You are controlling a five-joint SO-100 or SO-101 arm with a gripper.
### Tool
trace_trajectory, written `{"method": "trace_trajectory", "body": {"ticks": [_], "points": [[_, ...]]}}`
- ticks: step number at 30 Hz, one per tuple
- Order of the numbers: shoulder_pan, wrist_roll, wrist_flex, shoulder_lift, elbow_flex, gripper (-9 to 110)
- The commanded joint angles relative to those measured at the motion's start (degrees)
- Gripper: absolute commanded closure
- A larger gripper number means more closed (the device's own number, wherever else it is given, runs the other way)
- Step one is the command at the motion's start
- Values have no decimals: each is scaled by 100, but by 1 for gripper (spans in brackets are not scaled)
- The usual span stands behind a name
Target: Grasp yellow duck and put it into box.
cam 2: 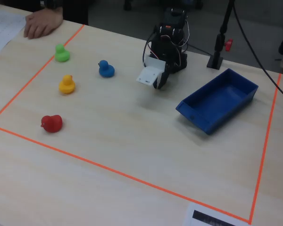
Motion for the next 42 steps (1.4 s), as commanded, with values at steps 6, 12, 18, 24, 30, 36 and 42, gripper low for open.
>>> {"method": "trace_trajectory", "body": {"ticks": [6,12,18,24,30,36,42], "points": [[176,-475,-483,0,-70,101],[448,-501,-624,-519,-1485,101],[853,-325,-642,-2479,-3533,88],[1705,-589,-1591,-4025,-4474,72],[2619,-483,-3788,-5221,-4456,64],[3604,-343,-4799,-6354,-4676,64],[4509,-255,-4825,-7260,-5027,65]]}}
